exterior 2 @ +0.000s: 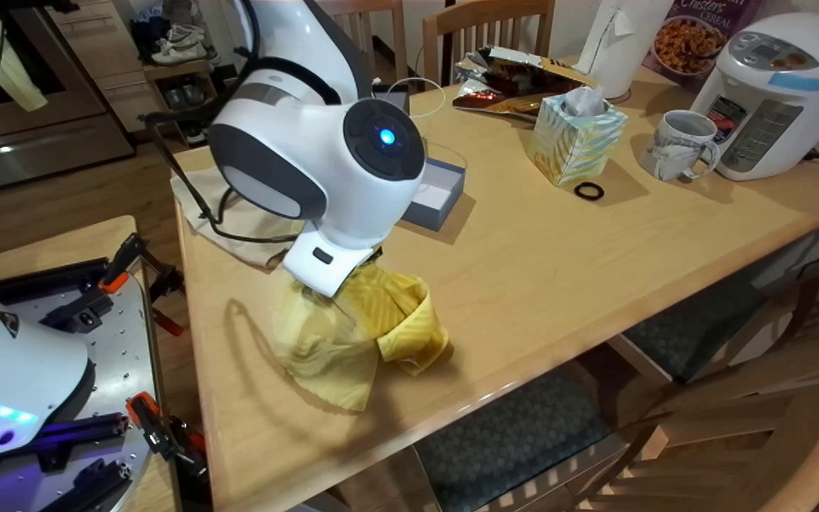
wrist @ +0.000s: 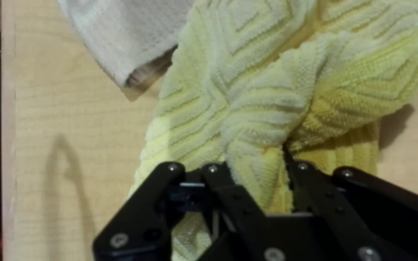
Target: Use the yellow towel to wipe the tabletop
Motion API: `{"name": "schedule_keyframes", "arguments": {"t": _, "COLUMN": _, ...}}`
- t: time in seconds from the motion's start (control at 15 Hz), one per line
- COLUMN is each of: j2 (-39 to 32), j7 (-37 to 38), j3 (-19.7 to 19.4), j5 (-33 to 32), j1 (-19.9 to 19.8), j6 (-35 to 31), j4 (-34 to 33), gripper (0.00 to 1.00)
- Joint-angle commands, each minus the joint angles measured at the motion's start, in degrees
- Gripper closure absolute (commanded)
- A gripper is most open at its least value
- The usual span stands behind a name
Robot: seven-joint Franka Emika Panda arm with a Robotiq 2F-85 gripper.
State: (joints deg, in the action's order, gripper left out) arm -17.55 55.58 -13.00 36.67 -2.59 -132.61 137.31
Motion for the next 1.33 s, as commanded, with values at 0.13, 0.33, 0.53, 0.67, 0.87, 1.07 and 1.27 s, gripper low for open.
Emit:
{"name": "schedule_keyframes", "arguments": {"t": 0.13, "j2": -2.28, "j7": 17.24, "j3": -2.56, "j5": -14.23, "j1": -0.34, "j6": -3.14, "j4": -0.40, "gripper": 0.93}}
{"name": "schedule_keyframes", "arguments": {"t": 0.33, "j2": -3.21, "j7": 25.63, "j3": -4.31, "j5": -21.94, "j1": -0.30, "j6": -3.79, "j4": -0.99, "gripper": 0.93}}
{"name": "schedule_keyframes", "arguments": {"t": 0.53, "j2": -3.65, "j7": 29.36, "j3": -5.01, "j5": -26.72, "j1": -1.08, "j6": -5.00, "j4": -0.98, "gripper": 0.93}}
{"name": "schedule_keyframes", "arguments": {"t": 0.67, "j2": -3.35, "j7": 29.64, "j3": -4.96, "j5": -28.01, "j1": -1.55, "j6": -6.95, "j4": -0.48, "gripper": 0.93}}
{"name": "schedule_keyframes", "arguments": {"t": 0.87, "j2": -1.04, "j7": 22.39, "j3": -1.98, "j5": -21.89, "j1": -4.37, "j6": -10.23, "j4": 1.00, "gripper": 0.93}}
{"name": "schedule_keyframes", "arguments": {"t": 1.07, "j2": 1.13, "j7": 10.42, "j3": 2.68, "j5": -11.09, "j1": -7.53, "j6": -13.41, "j4": 1.89, "gripper": 0.91}}
{"name": "schedule_keyframes", "arguments": {"t": 1.27, "j2": 1.06, "j7": -2.84, "j3": 6.96, "j5": 0.25, "j1": -9.98, "j6": -15.03, "j4": 1.57, "gripper": 0.51}}
